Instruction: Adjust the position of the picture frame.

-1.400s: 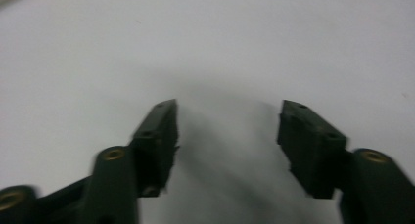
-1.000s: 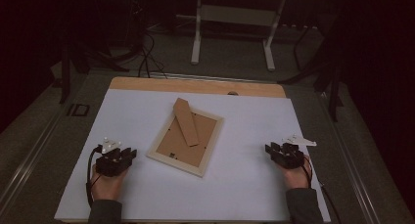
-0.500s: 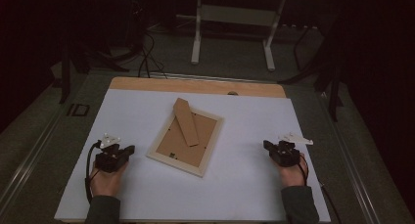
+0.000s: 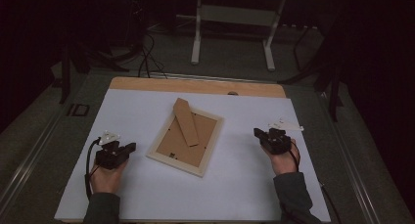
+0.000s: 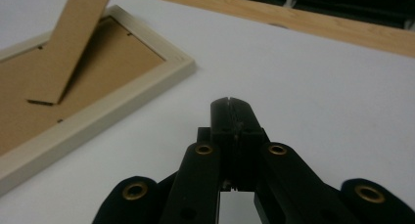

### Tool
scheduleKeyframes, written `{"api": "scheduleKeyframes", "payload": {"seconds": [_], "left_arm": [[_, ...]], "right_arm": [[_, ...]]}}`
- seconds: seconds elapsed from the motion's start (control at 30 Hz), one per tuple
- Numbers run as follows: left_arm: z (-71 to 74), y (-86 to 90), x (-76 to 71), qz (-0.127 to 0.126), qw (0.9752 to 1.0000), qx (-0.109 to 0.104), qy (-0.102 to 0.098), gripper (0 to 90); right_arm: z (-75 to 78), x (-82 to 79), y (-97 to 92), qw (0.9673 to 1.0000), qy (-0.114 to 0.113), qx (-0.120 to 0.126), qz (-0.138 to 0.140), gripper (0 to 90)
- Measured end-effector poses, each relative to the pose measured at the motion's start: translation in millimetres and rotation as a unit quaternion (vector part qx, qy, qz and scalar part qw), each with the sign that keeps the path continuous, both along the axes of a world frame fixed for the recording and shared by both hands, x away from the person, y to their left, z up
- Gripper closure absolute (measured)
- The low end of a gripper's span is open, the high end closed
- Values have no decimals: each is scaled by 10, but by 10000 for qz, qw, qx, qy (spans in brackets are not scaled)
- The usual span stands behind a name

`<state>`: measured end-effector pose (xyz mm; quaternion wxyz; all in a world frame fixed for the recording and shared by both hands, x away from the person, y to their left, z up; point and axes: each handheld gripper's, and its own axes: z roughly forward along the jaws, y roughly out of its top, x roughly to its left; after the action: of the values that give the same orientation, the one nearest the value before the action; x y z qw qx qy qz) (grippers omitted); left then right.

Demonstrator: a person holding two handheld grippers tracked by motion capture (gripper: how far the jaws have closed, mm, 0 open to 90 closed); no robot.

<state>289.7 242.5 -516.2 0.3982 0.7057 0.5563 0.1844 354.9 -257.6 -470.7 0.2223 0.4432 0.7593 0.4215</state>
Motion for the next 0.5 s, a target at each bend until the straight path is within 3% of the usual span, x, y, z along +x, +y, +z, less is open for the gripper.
{"api": "scheduleKeyframes", "payload": {"seconds": [0.17, 0.5], "left_arm": [[-10, 35, -1, -29, 9999, -113, -1, 900], [-51, -53, 24, -232, 9997, 29, 48, 882]], "right_arm": [[25, 39, 96, 9999, -11, -12, 112, 897], [-46, 107, 222, 9997, 129, 31, 226, 897]]}}
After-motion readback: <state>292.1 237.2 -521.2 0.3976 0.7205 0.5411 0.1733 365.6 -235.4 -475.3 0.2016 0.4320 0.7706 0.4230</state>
